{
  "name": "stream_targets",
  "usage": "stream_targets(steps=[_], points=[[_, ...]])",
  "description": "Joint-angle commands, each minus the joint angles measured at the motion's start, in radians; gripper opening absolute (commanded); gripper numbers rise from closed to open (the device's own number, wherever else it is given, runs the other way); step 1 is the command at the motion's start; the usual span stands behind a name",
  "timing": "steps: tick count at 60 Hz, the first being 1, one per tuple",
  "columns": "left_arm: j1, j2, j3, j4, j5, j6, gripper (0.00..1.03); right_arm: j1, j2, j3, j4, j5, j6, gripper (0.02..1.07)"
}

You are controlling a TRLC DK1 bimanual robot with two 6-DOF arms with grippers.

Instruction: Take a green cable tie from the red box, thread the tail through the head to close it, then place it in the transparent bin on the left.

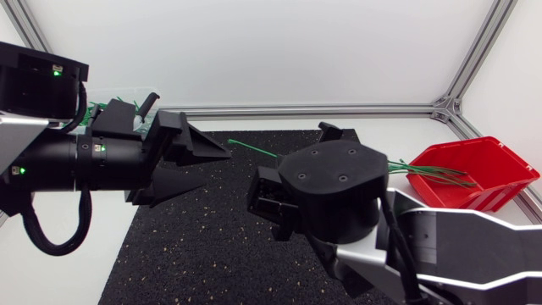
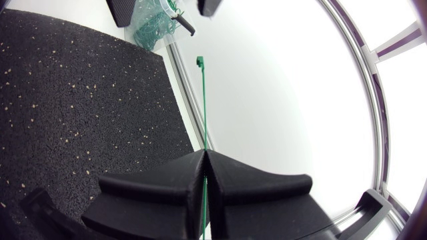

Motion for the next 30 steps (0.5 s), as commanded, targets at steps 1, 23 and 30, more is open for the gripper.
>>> stream_targets(steps=[1, 23, 30], points=[[-0.01, 0.044, 0.04, 0.026, 0.011, -0.084, 0.92, 0.019, 0.038, 0.032, 0.038, 0.02, -0.027, 0.08], [0.018, 0.186, 0.104, 0.092, -0.021, -0.228, 0.74, 0.053, 0.126, 0.058, 0.121, 0.063, -0.061, 0.08], [0.016, 0.199, 0.108, 0.094, -0.061, -0.236, 0.59, 0.057, 0.129, 0.06, 0.133, 0.071, -0.064, 0.08]])
